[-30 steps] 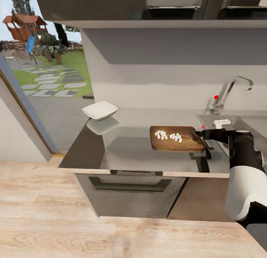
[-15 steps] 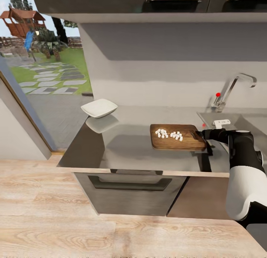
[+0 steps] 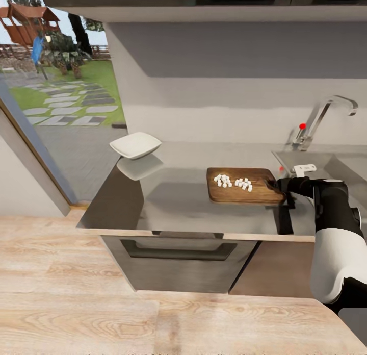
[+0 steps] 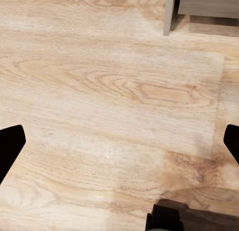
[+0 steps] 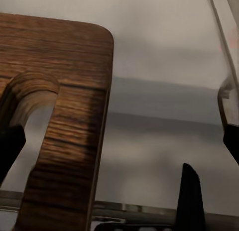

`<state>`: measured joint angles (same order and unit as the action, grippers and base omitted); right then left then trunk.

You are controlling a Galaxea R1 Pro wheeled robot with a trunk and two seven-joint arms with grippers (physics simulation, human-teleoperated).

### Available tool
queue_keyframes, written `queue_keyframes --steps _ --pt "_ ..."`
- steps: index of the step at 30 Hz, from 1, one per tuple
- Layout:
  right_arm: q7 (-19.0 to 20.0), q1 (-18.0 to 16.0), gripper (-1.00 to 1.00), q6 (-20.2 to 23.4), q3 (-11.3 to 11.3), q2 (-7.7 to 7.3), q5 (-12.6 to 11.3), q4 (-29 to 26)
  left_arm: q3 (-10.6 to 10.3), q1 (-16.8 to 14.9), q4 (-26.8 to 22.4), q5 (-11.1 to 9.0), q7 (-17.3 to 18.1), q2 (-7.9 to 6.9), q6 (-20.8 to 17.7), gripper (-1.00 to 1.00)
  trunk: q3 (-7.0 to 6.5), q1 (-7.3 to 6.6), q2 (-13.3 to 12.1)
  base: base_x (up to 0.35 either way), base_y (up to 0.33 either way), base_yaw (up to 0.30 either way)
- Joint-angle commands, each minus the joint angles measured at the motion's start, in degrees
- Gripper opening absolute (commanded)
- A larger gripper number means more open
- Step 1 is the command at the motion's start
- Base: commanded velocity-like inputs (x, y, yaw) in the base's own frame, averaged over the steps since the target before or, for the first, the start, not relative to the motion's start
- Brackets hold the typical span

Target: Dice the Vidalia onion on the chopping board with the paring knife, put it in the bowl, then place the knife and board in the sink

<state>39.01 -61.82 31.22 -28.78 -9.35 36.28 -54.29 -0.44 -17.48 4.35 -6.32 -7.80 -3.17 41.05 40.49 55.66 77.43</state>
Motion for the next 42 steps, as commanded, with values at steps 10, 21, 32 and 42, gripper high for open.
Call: queue_keyframes --steps 10,21,32,42 --pt "0.54 -0.06 1.00 0.07 -0.13 0.20 0.55 -0.04 -0.09 -0.09 0.22 -0.36 0.08 -0.06 0.34 1.00 0.96 0.00 0.03 0.000 0.037 0.000" --pt "0.54 -0.06 1.00 0.07 -0.14 0.21 0.55 -0.03 -0.09 -0.09 0.22 -0.36 0.07 0.00 0.34 1.00 1.96 0.00 0.03 0.000 0.000 0.000" --pt "0.54 -0.07 1.00 -0.02 -0.14 0.13 0.55 -0.07 -0.09 -0.08 0.22 -0.36 0.10 0.00 0.34 1.00 2.92 0.00 0.03 0.000 0.000 0.000" --pt "0.54 -0.06 -1.00 -0.02 -0.22 0.12 0.55 -0.11 -0.09 -0.09 0.22 -0.36 0.07 0.01 0.34 1.00 2.98 0.00 0.03 0.000 0.000 0.000"
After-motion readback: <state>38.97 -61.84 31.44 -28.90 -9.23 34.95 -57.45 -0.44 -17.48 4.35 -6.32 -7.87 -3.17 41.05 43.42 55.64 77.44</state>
